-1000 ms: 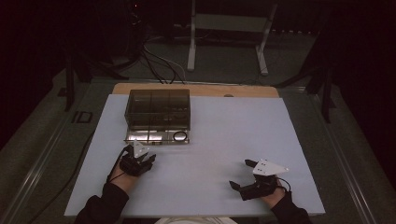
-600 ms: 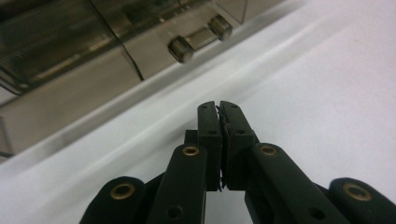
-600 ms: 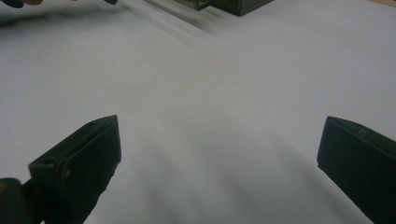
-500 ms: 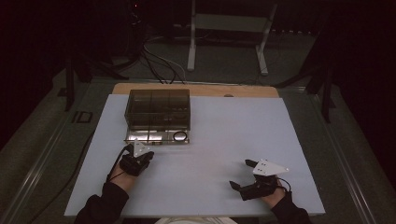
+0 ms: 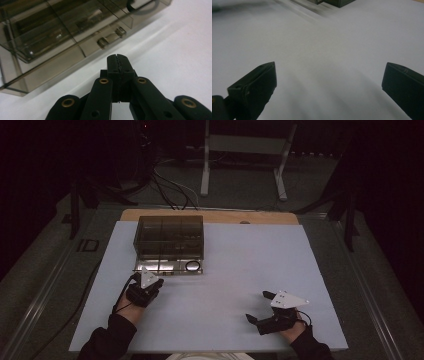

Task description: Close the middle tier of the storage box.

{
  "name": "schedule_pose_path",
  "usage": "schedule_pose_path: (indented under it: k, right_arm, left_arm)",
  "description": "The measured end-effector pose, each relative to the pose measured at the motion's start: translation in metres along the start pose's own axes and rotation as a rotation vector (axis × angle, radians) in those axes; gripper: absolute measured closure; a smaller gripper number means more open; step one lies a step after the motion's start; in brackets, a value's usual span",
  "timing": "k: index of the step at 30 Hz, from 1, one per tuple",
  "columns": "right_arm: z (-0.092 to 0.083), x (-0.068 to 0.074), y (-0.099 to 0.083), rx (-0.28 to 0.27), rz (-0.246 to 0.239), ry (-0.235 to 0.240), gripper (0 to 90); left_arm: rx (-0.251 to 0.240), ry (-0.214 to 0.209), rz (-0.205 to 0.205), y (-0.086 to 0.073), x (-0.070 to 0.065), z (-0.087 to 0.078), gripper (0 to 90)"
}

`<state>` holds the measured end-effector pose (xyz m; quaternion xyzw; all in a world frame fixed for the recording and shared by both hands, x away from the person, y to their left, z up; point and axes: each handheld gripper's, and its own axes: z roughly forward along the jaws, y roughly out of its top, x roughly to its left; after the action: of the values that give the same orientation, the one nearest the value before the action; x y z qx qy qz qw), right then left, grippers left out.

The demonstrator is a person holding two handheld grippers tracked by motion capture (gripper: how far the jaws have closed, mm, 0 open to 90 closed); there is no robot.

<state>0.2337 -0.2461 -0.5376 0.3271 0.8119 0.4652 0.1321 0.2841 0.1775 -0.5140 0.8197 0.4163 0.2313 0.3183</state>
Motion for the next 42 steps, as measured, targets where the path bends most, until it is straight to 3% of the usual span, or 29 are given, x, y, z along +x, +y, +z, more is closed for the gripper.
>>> schedule_pose_path:
  k: [6, 21, 30, 42]
  right_arm:
    - [0.001, 0.0, 0.0, 0.002, -0.003, -0.001, 0.0]
    - [0.0, 0.0, 0.0, 0.001, -0.002, -0.002, 0.0]
    - [0.0, 0.0, 0.0, 0.001, -0.002, 0.0, 0.0]
    - [0.0, 0.0, 0.0, 0.001, -0.001, 0.001, 0.0]
  left_arm:
    - [-0.015, 0.017, -0.002, 0.004, 0.004, 0.0, 90.0]
    - [0.002, 0.036, 0.005, 0.008, 0.01, 0.01, 90.0]
    - [0.017, 0.053, 0.034, 0.008, 0.008, 0.016, 90.0]
    - [0.024, 0.054, 0.027, 0.008, 0.01, 0.021, 90.0]
